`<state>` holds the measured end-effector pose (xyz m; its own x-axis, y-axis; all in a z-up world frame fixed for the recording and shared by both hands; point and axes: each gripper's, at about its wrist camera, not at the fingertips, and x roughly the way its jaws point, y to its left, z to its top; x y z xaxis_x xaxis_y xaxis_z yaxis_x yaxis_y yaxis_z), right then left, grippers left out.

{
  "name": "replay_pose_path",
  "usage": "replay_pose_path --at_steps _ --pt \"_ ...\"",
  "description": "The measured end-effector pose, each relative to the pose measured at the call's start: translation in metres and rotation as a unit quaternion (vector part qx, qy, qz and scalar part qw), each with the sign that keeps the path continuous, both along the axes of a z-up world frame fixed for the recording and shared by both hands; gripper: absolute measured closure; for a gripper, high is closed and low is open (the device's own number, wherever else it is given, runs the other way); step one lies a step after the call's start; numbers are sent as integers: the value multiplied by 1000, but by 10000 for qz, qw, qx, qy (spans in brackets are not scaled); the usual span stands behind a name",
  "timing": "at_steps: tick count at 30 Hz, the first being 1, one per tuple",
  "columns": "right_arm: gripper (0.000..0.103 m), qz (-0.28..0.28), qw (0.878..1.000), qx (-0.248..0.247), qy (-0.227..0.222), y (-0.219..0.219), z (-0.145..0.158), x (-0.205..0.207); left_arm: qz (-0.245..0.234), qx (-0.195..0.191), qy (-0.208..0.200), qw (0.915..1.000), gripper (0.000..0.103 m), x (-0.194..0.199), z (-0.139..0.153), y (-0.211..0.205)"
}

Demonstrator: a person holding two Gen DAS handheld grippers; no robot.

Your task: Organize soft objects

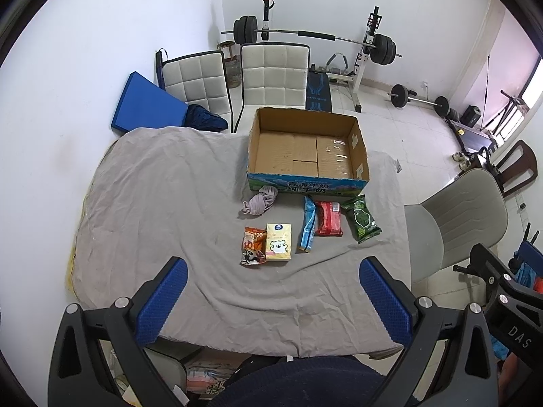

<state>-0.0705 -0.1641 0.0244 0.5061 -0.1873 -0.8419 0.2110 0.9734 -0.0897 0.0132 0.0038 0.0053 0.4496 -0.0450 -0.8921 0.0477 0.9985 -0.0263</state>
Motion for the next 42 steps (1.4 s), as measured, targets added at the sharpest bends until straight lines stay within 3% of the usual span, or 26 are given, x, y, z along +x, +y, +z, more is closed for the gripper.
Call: replay_pose_path --at_steps 7,14,19,21,25,28,30,37,42 --pt "0 -26 9998 172 135 -13 -16 12 48 -121 -59 9999 0 15 -6 1" --pt "0 -90 9968 520 605 -49 -74 62 130 16 38 9999 0 70 -46 -3" --pt "0 -142 9905 664 1194 -83 -155 113 2 321 473 9984 0 118 -112 -17" --pt "0 -145 9863 699 1486 -94 -191 132 71 456 883 9950 0 137 -153 -17" --pt "0 15 9750 852 2050 -110 -276 168 295 284 1724 9842 1 162 -236 -11" --pt "0 56 9676 896 2359 -116 -322 183 447 224 2262 9728 19 172 -295 -9" --pt "0 114 9643 959 2466 -117 -343 188 469 182 2530 9661 32 173 -324 -11" --pt "4 194 9590 1088 2610 -124 -389 219 623 207 3140 9472 33 174 -402 -16" --pt "4 298 9566 1026 2713 -124 -410 245 638 -316 3319 9406 31 173 -423 -18"
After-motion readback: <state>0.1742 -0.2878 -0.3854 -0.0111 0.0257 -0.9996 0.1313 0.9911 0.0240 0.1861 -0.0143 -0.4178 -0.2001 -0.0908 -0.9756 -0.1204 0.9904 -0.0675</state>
